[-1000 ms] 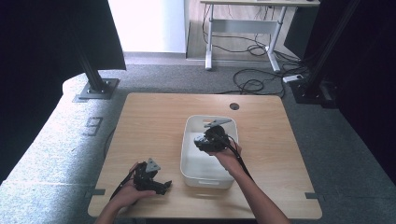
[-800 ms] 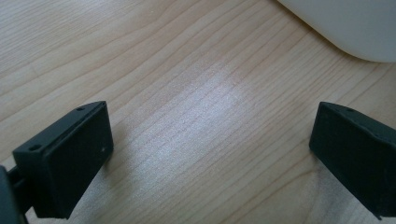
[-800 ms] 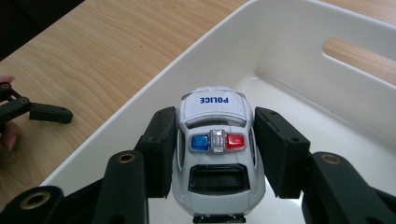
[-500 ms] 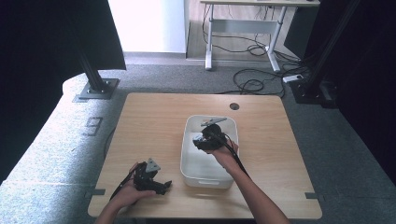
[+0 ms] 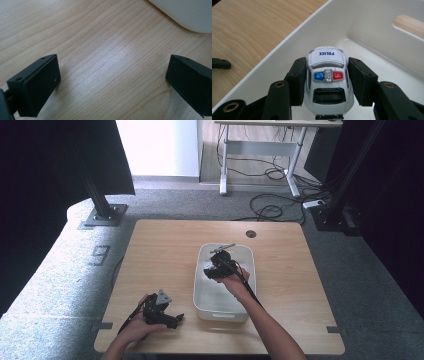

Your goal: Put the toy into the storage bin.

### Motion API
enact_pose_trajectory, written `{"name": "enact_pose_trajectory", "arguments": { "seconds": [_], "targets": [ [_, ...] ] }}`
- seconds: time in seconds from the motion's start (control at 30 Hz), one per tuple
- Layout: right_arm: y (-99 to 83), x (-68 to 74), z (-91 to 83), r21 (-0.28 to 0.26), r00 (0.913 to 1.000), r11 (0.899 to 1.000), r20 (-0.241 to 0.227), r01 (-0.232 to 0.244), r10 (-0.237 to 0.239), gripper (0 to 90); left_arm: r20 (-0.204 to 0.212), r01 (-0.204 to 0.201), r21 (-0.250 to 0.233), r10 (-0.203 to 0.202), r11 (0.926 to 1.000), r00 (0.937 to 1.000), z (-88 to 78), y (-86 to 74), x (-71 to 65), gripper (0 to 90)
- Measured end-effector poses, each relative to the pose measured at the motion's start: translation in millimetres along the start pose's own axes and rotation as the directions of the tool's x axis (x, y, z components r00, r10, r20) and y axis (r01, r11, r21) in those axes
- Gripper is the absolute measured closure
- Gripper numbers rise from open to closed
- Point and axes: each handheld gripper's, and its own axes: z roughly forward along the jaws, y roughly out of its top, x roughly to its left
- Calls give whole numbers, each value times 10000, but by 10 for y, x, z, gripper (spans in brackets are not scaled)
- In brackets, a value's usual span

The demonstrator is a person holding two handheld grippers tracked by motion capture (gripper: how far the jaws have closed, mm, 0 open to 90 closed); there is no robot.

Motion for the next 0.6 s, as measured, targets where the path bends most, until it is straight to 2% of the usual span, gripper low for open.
{"name": "enact_pose_trajectory", "arguments": {
  "seconds": [0.23, 0.43, 0.6],
  "targets": [
    [11, 61, 156, 448, 9999, 9990, 149, -54, 47, 502, 23, -9, 2, 8, 10000, 10000, 0, 0, 0, 0],
    [-40, 85, 345, 1180, 9986, 9928, 507, -220, 161, 501, 14, -31, -17, 31, 10000, 10000, 1, -1, 0, 0],
    [-82, 72, 436, 1464, 9981, 9885, 538, -381, 305, 500, 14, -50, -13, 50, 10000, 10000, 1, -1, 1, 0]
  ]
}}
